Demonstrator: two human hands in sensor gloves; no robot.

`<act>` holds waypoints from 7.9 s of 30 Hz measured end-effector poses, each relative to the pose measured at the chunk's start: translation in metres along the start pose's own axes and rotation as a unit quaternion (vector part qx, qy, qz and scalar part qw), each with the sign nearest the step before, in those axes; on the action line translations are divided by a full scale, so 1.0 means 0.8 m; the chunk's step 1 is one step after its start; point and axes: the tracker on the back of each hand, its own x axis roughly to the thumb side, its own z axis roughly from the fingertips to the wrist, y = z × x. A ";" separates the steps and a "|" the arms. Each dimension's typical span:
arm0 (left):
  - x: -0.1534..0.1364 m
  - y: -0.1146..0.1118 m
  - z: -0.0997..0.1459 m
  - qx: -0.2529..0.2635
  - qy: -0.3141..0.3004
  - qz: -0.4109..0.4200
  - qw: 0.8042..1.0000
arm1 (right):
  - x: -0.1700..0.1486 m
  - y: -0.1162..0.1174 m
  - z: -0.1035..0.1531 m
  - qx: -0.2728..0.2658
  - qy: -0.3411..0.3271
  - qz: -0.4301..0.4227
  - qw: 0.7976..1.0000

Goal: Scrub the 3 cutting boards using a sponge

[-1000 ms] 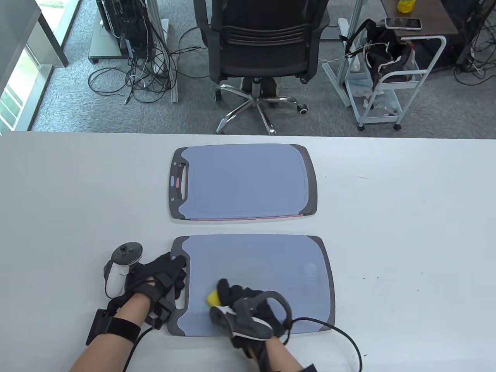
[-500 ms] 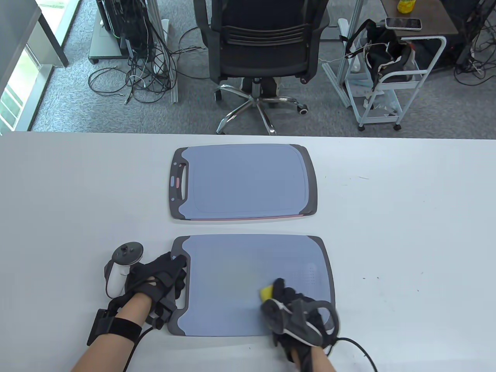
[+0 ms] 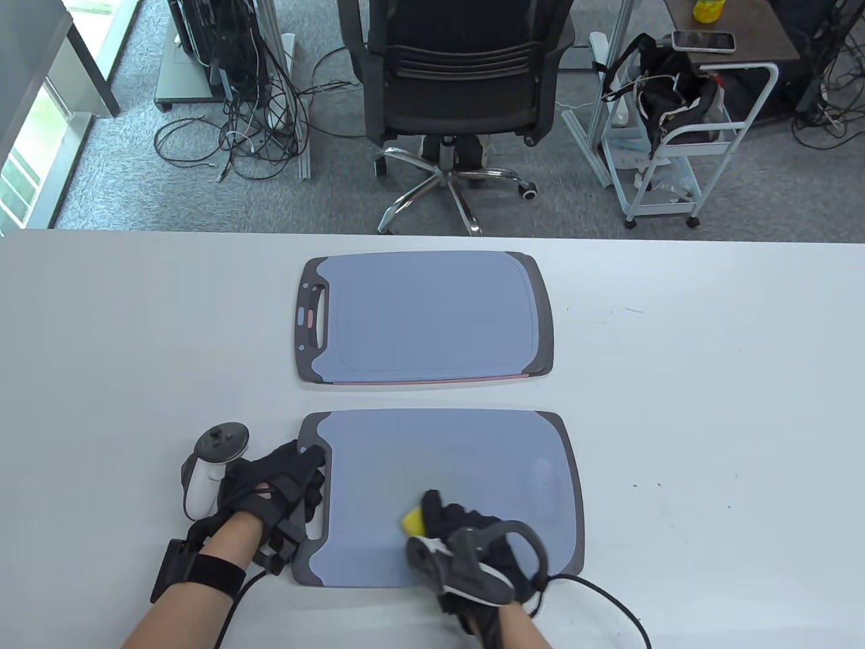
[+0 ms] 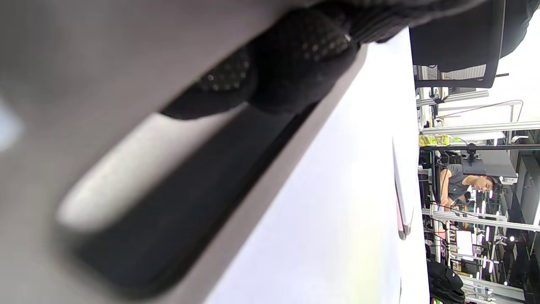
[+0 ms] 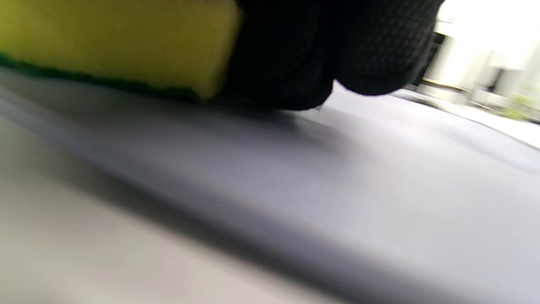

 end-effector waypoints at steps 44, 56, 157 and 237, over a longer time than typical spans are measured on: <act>0.001 -0.003 0.003 0.033 -0.005 -0.012 0.999 | 0.086 -0.010 -0.013 -0.011 -0.093 -0.033 0.995; -0.003 0.002 0.003 0.037 0.000 0.013 0.999 | 0.133 -0.013 -0.003 -0.051 -0.164 0.032 0.985; 0.035 -0.067 0.106 0.135 -0.467 -0.623 0.612 | 0.133 -0.081 -0.148 -0.014 -0.161 -0.042 0.986; 0.036 -0.070 0.110 0.147 -0.471 -0.625 0.605 | 0.005 -0.034 -0.069 0.016 0.031 -0.063 0.997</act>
